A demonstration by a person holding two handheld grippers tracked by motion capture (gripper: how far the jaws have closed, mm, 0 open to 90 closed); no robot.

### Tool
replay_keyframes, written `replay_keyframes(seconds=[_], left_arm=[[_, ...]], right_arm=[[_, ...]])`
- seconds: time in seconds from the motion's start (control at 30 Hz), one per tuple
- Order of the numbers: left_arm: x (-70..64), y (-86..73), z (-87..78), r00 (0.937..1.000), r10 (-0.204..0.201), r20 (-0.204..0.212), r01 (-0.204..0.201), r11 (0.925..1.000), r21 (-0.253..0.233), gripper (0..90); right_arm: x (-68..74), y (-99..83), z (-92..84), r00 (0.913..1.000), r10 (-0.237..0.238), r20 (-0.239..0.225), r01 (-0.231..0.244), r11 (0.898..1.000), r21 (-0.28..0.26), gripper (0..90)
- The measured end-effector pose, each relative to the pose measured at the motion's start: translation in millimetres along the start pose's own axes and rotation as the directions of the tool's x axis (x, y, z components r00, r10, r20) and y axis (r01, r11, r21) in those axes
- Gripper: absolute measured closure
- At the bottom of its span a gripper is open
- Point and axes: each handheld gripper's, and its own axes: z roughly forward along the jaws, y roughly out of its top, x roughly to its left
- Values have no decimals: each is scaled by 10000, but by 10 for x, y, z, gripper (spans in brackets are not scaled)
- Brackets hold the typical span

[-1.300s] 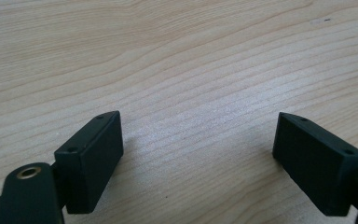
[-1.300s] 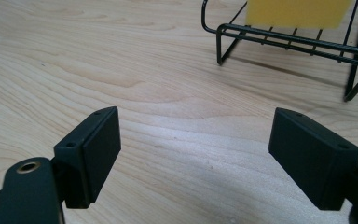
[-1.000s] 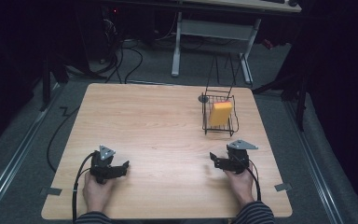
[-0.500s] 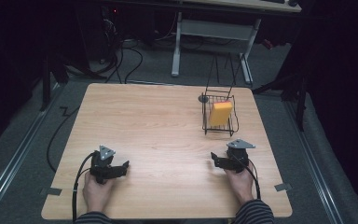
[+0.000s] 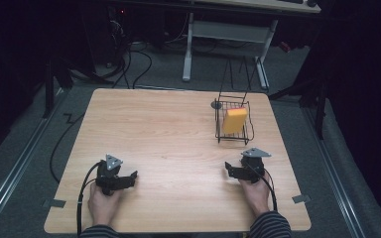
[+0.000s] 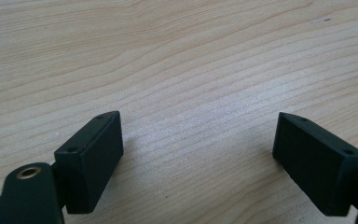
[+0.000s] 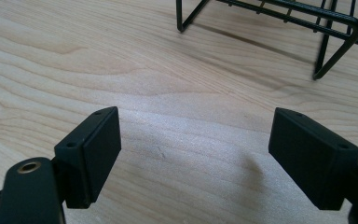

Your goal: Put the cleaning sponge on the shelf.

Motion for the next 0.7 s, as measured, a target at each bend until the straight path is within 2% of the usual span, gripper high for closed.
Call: replay_keyframes(seconds=[0.6,0.7], left_arm=[[0,0,0,10000,6,-4,-6,10000,3,166],[0,0,0,10000,7,-4,-7,10000,3,166]], right_arm=[[0,-12,82,9999,10,146,-14,9996,266,182],[6,-7,97,9997,-8,233,-4,9988,480,192]])
